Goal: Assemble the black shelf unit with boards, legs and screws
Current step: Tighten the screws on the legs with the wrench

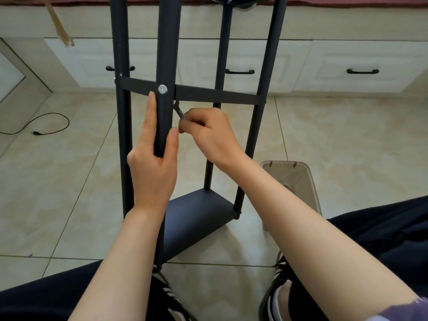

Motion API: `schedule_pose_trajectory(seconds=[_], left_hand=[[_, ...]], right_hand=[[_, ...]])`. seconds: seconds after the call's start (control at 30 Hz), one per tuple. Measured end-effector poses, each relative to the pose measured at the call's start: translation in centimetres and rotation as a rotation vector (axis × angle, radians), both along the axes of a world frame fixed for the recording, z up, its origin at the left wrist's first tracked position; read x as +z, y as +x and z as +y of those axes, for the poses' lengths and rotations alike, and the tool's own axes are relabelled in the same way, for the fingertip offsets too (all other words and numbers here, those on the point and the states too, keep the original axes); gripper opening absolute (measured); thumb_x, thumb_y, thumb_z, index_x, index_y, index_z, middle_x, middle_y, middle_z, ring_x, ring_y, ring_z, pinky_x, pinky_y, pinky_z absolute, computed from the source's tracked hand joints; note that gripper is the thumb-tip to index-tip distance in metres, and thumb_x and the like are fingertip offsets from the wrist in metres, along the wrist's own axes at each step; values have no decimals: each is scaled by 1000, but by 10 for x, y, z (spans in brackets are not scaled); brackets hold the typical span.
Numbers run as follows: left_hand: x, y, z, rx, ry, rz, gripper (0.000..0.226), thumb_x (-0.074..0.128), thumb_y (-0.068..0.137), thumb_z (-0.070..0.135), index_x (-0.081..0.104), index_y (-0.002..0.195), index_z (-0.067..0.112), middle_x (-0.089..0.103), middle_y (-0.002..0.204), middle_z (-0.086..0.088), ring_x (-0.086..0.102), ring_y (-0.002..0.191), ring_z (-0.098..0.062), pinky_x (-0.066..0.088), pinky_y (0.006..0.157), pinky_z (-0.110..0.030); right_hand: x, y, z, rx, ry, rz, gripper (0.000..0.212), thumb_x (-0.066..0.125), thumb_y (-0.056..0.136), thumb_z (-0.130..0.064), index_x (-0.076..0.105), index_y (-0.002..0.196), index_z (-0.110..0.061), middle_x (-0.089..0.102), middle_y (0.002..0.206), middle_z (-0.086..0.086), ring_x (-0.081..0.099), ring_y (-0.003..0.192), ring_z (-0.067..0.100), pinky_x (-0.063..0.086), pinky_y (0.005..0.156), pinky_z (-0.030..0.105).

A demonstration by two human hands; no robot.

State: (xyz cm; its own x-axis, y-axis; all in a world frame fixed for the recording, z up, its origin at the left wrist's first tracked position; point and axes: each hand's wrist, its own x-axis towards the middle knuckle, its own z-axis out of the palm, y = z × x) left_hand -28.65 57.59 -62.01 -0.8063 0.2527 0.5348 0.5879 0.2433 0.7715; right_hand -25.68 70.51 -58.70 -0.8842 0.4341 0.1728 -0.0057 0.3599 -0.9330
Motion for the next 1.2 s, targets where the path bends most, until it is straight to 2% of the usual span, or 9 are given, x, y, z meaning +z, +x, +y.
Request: schedule_pose_trajectory(seconds=[0.1,0.17,0.3,0.37,0.47,0.77,0.93,1.07,1.2], left_hand=[[-1,0,0,-4,-1,12,57,52,103,39,28,153,49,60,84,24,52,54,-22,52,51,-34],[-1,0,-1,1,-3,7,57,52,102,40,28,153,50,60,84,18,51,54,-22,52,51,-39],[0,2,0,16,-17,11,57,52,102,39,29,152,52,58,88,37,49,54,-21,50,52,-38],[1,2,0,16,-17,17,57,52,102,40,28,152,51,60,96,38,54,57,-16,52,54,-30],[1,3,2,10,-12,14,57,52,102,41,28,153,48,64,104,29,60,63,-9,58,60,-33],[1,4,1,-10,-21,46,58,53,104,33,27,155,39,52,100,52,52,53,-31,52,50,-47],[0,2,1,1,-7,26,58,53,103,34,28,155,41,57,101,45,54,55,-27,53,52,-46],[0,2,2,-1,3,11,57,53,102,37,28,152,48,63,90,28,53,55,-23,53,54,-43],[0,3,3,-17,4,2,56,52,102,36,29,152,47,59,80,19,51,54,-25,51,53,-43]], right_hand=[[7,6,-3,11,-65,-14,23,58,90,-11,71,72,-5,60,74,24,51,67,28,39,62,36],[12,6,-6,-2,-101,-11,23,59,89,-9,69,69,-4,55,71,25,46,65,21,37,63,34],[16,2,-7,-25,-81,7,34,59,89,-7,62,57,-19,45,48,-11,42,56,9,35,58,28],[15,1,-8,-34,-60,1,39,59,89,-7,58,54,-25,42,45,-12,40,53,8,33,56,26],[11,3,-8,-39,-44,5,38,58,91,-9,59,57,-25,45,47,-13,42,54,7,35,57,25],[13,0,-8,-59,16,48,23,58,93,-8,70,73,-10,50,54,-10,45,56,8,36,56,21],[10,0,-9,-88,43,68,21,57,96,-10,75,85,-6,55,60,-16,50,60,4,37,60,15],[7,-1,-11,-111,60,84,22,57,97,-11,76,87,-5,55,58,-16,56,63,9,47,66,26],[-2,-2,-16,-207,92,171,20,59,96,-7,74,87,2,66,66,7,61,64,23,50,69,37]])
